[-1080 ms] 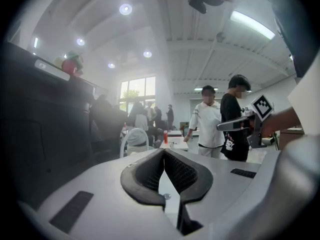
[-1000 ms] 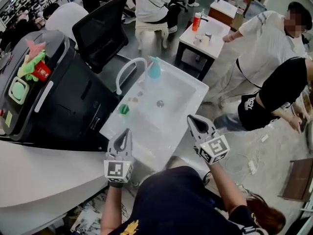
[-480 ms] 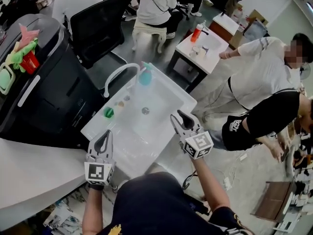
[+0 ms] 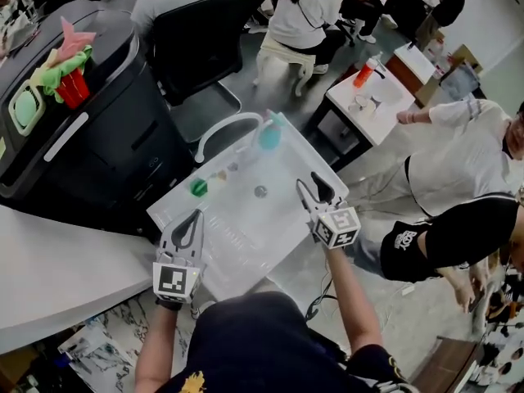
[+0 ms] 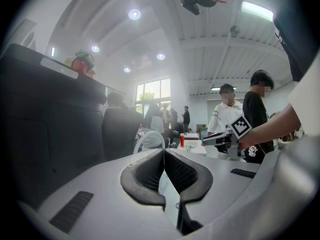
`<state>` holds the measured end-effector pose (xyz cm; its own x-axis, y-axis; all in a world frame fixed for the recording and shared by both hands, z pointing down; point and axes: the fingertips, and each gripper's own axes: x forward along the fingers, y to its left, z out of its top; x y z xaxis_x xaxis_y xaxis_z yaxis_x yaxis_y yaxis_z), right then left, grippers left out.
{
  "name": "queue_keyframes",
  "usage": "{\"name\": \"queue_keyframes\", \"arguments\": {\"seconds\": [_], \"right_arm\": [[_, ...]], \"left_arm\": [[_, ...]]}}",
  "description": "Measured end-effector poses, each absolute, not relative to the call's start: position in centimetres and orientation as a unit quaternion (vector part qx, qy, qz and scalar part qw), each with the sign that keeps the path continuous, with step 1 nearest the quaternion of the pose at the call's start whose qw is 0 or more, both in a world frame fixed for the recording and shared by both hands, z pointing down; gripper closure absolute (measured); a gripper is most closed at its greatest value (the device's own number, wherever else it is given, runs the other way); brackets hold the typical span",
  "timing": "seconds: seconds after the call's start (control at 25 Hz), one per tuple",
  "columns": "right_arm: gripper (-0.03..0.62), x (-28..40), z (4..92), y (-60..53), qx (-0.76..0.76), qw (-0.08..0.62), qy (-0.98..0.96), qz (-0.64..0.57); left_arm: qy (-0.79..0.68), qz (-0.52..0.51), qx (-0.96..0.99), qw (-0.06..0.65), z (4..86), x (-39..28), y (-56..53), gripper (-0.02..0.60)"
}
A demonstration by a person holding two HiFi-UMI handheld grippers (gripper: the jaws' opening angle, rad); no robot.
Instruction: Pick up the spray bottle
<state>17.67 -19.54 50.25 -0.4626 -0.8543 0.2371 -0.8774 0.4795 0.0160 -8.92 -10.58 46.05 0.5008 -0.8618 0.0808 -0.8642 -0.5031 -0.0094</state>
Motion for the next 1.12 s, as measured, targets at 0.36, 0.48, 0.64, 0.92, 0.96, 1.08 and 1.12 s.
{"name": "queue_keyframes", "arguments": {"seconds": [0.36,0.48,0.64,0.92,0.96,1.08,1.12], "right_arm": [[0.375,18.4,53.3,-26.8,0.494,0.127,-0.857,0.070],[0.359,18.3,54.6,-29.4,0.485,0.137,-0.860,0.080],[0.349,18.5,56.0,-33.1,0.482,0.144,-0.860,0.085],[0.342,18.1,58.3,-38.3,0.474,0.159,-0.862,0.087],[0.342,18.0,58.6,-39.0,0.472,0.162,-0.862,0.088],[0.336,17.3,59.6,-41.3,0.470,0.169,-0.861,0.095],[0.336,17.1,59.9,-42.0,0.469,0.173,-0.861,0.095]], "left_arm": [[-0.521,0.049,0.852,0.029,46.9,-9.8,-11.2,0.563],[-0.531,0.054,0.845,0.036,47.1,-10.2,-11.4,0.563],[-0.540,0.067,0.838,0.039,47.9,-10.4,-11.7,0.563],[-0.528,0.067,0.844,0.061,48.6,-8.4,-12.1,0.563],[-0.526,0.063,0.846,0.063,48.6,-7.8,-12.0,0.563],[-0.516,0.070,0.851,0.063,48.8,-6.8,-12.0,0.563],[-0.513,0.075,0.853,0.065,49.1,-6.6,-12.0,0.563]]}}
